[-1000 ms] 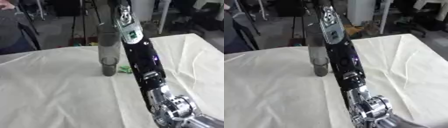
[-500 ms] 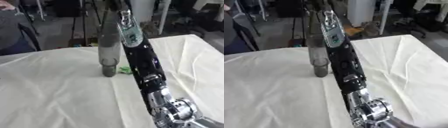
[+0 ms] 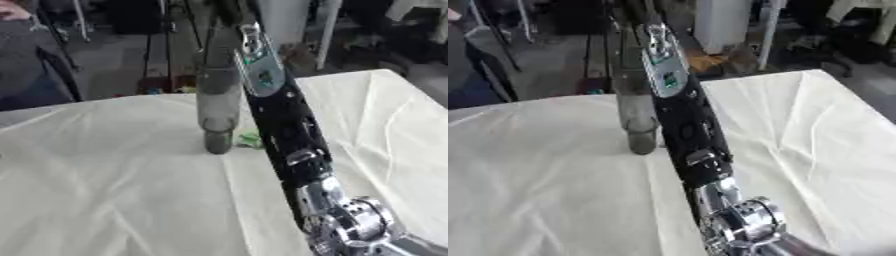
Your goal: Arrange flowers into the vase.
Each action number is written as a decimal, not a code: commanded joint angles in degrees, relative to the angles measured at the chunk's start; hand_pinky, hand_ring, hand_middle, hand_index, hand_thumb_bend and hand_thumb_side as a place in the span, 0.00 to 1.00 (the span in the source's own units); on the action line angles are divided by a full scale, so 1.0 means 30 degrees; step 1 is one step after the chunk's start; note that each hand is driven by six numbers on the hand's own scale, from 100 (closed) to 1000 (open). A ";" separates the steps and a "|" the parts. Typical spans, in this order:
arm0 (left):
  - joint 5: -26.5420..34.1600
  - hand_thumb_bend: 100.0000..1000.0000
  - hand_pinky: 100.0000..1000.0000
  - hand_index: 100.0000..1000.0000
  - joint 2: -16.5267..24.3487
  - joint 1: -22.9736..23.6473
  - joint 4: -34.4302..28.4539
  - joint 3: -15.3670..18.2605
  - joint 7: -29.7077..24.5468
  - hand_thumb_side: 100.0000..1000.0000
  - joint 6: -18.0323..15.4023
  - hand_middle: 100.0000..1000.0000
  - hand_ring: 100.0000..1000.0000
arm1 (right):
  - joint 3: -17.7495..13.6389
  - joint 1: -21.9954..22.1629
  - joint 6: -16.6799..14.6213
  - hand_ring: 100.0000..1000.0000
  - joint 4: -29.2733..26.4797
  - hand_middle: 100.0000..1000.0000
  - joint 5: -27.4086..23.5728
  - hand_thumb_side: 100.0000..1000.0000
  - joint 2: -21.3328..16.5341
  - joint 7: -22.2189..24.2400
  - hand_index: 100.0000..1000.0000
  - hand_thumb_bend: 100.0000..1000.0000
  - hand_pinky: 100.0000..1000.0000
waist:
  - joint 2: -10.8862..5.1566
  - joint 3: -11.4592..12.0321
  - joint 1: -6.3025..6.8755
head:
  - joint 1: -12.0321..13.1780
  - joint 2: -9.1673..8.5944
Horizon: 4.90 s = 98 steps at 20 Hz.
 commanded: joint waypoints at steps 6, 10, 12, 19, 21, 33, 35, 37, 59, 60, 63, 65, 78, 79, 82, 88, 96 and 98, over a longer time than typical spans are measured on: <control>0.0017 0.70 0.74 0.76 0.0237 -0.0217 -0.0372 0.0106 -0.0019 0.96 0.0012 0.70 0.71 | 0.0236 -0.0980 -0.0547 0.21 0.0655 0.00 0.2064 1.00 -0.1248 0.0287 0.25 0.00 0.01 | -0.0282 -0.0153 -0.0084 | 0.0099 -0.0125; 0.0006 0.70 0.74 0.76 0.0272 -0.0151 -0.0374 0.0136 0.0011 0.96 0.0004 0.70 0.71 | 0.0259 -0.1067 -0.0705 0.24 0.1054 0.03 0.2819 1.00 -0.1735 0.0228 0.27 0.00 0.03 | -0.0330 -0.0258 -0.0081 | 0.0156 -0.0139; 0.0001 0.70 0.74 0.76 0.0294 -0.0129 -0.0381 0.0149 0.0025 0.95 -0.0001 0.70 0.71 | 0.0266 -0.1095 -0.0776 0.27 0.1217 0.07 0.3188 1.00 -0.1952 0.0147 0.29 0.00 0.06 | -0.0347 -0.0314 -0.0072 | 0.0169 -0.0141; -0.0021 0.70 0.74 0.76 0.0337 -0.0058 -0.0386 0.0163 0.0040 0.96 -0.0003 0.70 0.71 | 0.0264 -0.1274 -0.0913 0.29 0.1766 0.11 0.4212 1.00 -0.2751 -0.0170 0.30 0.00 0.09 | -0.0368 -0.0477 -0.0098 | 0.0239 -0.0069; -0.0030 0.70 0.74 0.76 0.0359 -0.0040 -0.0385 0.0176 0.0050 0.96 -0.0004 0.70 0.71 | 0.0307 -0.1331 -0.0983 0.30 0.1973 0.11 0.4417 1.00 -0.3009 -0.0213 0.30 0.00 0.09 | -0.0380 -0.0517 -0.0121 | 0.0271 -0.0045; -0.0076 0.70 0.74 0.76 0.0424 0.0026 -0.0332 0.0215 0.0072 0.96 -0.0003 0.70 0.71 | 0.0575 -0.0802 -0.1468 0.33 0.2903 0.15 0.4002 1.00 -0.3546 -0.0055 0.33 0.00 0.13 | -0.0421 -0.0688 -0.0279 | 0.0454 0.0010; -0.0082 0.70 0.74 0.76 0.0427 0.0035 -0.0329 0.0230 0.0088 0.96 -0.0001 0.70 0.71 | 0.0693 -0.0681 -0.1613 0.34 0.3003 0.17 0.3898 1.00 -0.3503 0.0136 0.33 0.00 0.15 | -0.0415 -0.0679 -0.0275 | 0.0481 0.0013; -0.0085 0.70 0.74 0.76 0.0424 0.0035 -0.0331 0.0232 0.0094 0.96 -0.0001 0.70 0.71 | 0.0793 -0.0607 -0.1746 0.36 0.3104 0.18 0.3868 1.00 -0.3460 0.0314 0.34 0.00 0.16 | -0.0414 -0.0672 -0.0278 | 0.0492 0.0030; -0.0099 0.70 0.74 0.76 0.0517 0.0138 -0.0303 0.0273 0.0130 0.96 0.0002 0.70 0.71 | 0.1812 -0.0584 -0.3330 0.40 0.4664 0.23 0.4383 1.00 -0.4391 0.1517 0.38 0.00 0.22 | -0.0535 -0.0824 -0.0358 | 0.0647 0.0187; -0.0106 0.70 0.74 0.76 0.0526 0.0152 -0.0301 0.0278 0.0137 0.96 0.0002 0.70 0.71 | 0.1880 -0.0552 -0.3437 0.41 0.4690 0.23 0.4238 1.00 -0.4492 0.1569 0.38 0.00 0.23 | -0.0541 -0.0845 -0.0364 | 0.0668 0.0198; -0.0120 0.70 0.74 0.76 0.0542 0.0177 -0.0297 0.0283 0.0145 0.96 -0.0001 0.70 0.71 | 0.2063 -0.0493 -0.3669 0.41 0.4769 0.23 0.3814 1.00 -0.4738 0.1730 0.38 0.00 0.23 | -0.0557 -0.0888 -0.0371 | 0.0706 0.0209; -0.0122 0.70 0.74 0.76 0.0549 0.0192 -0.0302 0.0295 0.0157 0.96 -0.0006 0.70 0.71 | 0.2128 -0.0422 -0.3759 0.41 0.4773 0.23 0.3495 1.00 -0.4899 0.1826 0.39 0.00 0.23 | -0.0589 -0.0929 -0.0365 | 0.0728 0.0197; -0.0141 0.70 0.74 0.76 0.0585 0.0257 -0.0302 0.0328 0.0197 0.96 -0.0010 0.70 0.71 | 0.3001 -0.0096 -0.4748 0.43 0.5205 0.25 0.2143 1.00 -0.5303 0.3579 0.40 0.00 0.26 | -0.0618 -0.1023 -0.0366 | 0.0793 0.0234; -0.0141 0.70 0.74 0.76 0.0588 0.0259 -0.0299 0.0327 0.0198 0.96 -0.0007 0.70 0.71 | 0.3035 -0.0139 -0.4794 0.43 0.5231 0.25 0.2136 1.00 -0.5323 0.3668 0.40 0.00 0.26 | -0.0623 -0.1024 -0.0374 | 0.0792 0.0235; -0.0135 0.70 0.74 0.76 0.0593 0.0257 -0.0293 0.0316 0.0189 0.96 -0.0001 0.70 0.71 | 0.3105 -0.0278 -0.4902 0.43 0.5335 0.25 0.2128 1.00 -0.5371 0.3887 0.40 0.00 0.27 | -0.0641 -0.1025 -0.0403 | 0.0794 0.0252; -0.0129 0.70 0.74 0.76 0.0609 0.0259 -0.0264 0.0301 0.0168 0.96 0.0013 0.70 0.71 | 0.3294 -0.0609 -0.5138 0.44 0.5698 0.25 0.2275 1.00 -0.5445 0.4321 0.40 0.00 0.27 | -0.0668 -0.1021 -0.0487 | 0.0763 0.0306; -0.0128 0.70 0.74 0.76 0.0616 0.0265 -0.0255 0.0311 0.0167 0.96 0.0009 0.70 0.71 | 0.3634 -0.0593 -0.5827 0.48 0.6332 0.31 0.3152 1.00 -0.5451 0.5004 0.45 0.00 0.31 | -0.0654 -0.0981 -0.0516 | 0.0778 0.0294; -0.0129 0.70 0.74 0.76 0.0607 0.0264 -0.0249 0.0305 0.0155 0.96 0.0009 0.70 0.71 | 0.3684 -0.0595 -0.6042 0.50 0.6400 0.34 0.3422 1.00 -0.5461 0.5222 0.48 0.00 0.36 | -0.0645 -0.0985 -0.0522 | 0.0772 0.0303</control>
